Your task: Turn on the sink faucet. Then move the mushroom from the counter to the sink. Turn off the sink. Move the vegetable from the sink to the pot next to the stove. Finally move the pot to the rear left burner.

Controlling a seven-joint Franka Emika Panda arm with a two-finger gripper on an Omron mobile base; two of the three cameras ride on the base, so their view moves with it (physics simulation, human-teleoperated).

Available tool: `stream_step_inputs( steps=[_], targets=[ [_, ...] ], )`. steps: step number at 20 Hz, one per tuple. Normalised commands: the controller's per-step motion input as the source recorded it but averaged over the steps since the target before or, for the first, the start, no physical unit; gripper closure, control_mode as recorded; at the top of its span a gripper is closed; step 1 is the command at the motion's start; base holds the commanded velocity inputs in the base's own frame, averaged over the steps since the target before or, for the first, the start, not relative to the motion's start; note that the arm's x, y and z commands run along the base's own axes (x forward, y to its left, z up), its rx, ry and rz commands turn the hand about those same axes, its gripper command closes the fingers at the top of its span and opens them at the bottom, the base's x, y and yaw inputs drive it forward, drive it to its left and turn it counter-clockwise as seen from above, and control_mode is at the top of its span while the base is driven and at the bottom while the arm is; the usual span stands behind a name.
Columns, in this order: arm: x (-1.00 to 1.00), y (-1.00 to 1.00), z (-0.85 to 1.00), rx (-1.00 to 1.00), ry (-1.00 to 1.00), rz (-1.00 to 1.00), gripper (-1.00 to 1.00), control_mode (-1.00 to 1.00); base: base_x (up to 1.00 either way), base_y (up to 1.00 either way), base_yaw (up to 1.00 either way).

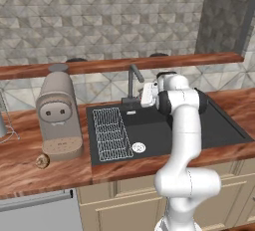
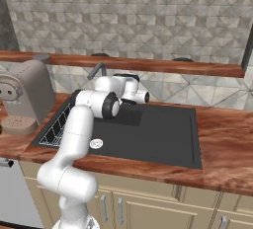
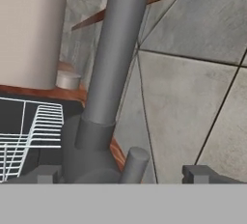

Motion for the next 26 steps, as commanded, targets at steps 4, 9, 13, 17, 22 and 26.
stream_step_inputs(
  steps=[4,9,13,17,22,26],
  targets=[
    [0.31,0.34,-0.12,0.00,0.05,0.00,1.00,-1.00,0.00,0.00,0.00],
    [0.08,0.04,-0.04,0.01,0.03,0.00,1.00,-1.00,0.00,0.00,0.00],
    [0.19,-0.01,0.00,0.00,0.00,-0.01,1.00,-1.00,0.00,0.00,0.00],
    [0.24,-0.13,0.00,0.00,0.00,-0.10,1.00,-1.00,0.00,0.00,0.00],
    [0.42,-0.13,0.00,0.03,0.01,-0.16,1.00,-1.00,0.00,0.00,0.00],
    [0.45,-0.31,0.06,0.08,0.05,-0.13,1.00,-1.00,0.00,0.00,0.00]
  ],
)
